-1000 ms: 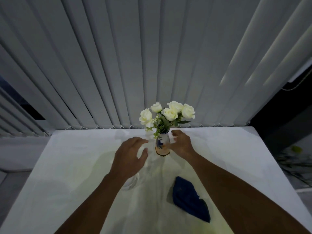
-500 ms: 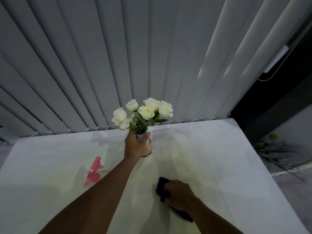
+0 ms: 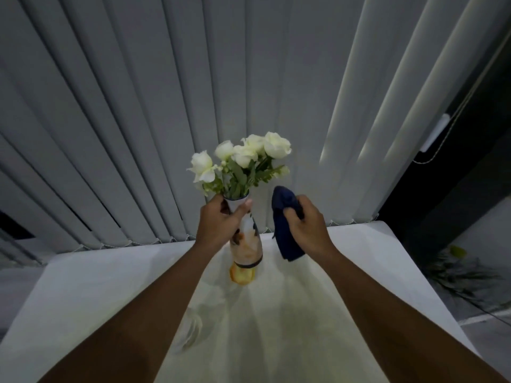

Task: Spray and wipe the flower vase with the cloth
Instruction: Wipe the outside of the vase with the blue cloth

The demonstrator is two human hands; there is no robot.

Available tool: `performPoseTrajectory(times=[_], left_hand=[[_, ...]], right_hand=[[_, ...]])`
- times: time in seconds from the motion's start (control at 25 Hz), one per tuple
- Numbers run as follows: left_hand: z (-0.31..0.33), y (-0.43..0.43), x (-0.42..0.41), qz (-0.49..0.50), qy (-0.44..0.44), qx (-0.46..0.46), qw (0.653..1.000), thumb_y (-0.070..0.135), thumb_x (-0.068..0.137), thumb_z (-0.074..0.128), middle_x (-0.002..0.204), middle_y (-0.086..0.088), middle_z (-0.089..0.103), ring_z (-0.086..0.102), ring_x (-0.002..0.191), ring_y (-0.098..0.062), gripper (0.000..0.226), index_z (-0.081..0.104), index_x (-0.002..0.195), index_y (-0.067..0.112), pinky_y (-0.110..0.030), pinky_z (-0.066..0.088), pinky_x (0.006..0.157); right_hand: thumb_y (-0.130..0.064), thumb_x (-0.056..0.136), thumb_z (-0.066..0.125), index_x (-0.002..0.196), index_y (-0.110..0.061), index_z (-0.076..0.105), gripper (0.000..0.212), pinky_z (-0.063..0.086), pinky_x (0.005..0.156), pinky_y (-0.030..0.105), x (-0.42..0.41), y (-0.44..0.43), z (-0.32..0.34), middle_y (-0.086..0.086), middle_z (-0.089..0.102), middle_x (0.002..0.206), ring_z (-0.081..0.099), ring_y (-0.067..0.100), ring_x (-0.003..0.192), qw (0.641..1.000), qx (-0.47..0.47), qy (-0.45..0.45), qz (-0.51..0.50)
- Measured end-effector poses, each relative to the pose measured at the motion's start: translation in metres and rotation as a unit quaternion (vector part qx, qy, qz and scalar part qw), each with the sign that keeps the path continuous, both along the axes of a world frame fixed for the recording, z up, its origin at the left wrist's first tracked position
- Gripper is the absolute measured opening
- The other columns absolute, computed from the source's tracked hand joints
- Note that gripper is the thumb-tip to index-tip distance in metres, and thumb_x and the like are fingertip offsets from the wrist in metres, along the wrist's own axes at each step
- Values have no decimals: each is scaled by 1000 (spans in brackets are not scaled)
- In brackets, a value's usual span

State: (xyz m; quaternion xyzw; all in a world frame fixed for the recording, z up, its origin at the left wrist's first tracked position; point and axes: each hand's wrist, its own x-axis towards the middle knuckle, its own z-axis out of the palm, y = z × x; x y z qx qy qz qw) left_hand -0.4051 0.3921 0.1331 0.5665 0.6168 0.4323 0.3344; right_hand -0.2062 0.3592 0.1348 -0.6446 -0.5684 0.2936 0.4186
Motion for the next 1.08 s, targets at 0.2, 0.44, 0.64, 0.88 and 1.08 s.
performPoseTrajectory(times=[0.2,0.44,0.64,0.88,1.08], left_hand=[[87,0,-3,6,-26,40,999,52,81,77,97,1,79,73,93,-17,41,77,105,18,-38,60,86],[158,-18,-11,49,-11,72,996,60,79,70,92,5,77,72,94,-22,42,78,98,23,-39,60,84],[184,-25,-29,72,-6,89,993,67,77,69,103,2,79,73,97,-20,53,78,104,22,-42,60,90],[195,-35,-26,49,43,135,989,68,80,65,106,1,80,72,102,-22,56,80,106,21,-39,58,90],[208,-37,-16,15,28,121,992,68,76,69,96,8,80,74,94,-14,51,82,99,24,-37,60,88]], right_hand=[[-17,101,48,112,-19,60,16,45,66,19,-50,3,80,-3,65,89,60,7,78,986,152,50,37],[-20,100,47,125,-16,63,29,43,66,15,-89,-21,106,-12,69,89,61,-9,77,968,230,64,81],[-11,88,52,140,-9,58,52,38,117,36,-74,-45,71,7,45,155,43,26,144,873,418,-189,167],[-16,82,65,130,-11,68,48,47,105,50,-64,-52,68,6,49,152,54,34,134,781,461,-349,235],[-12,79,57,137,-7,60,58,25,124,43,-71,-38,127,16,42,155,18,30,154,821,455,-280,202]])
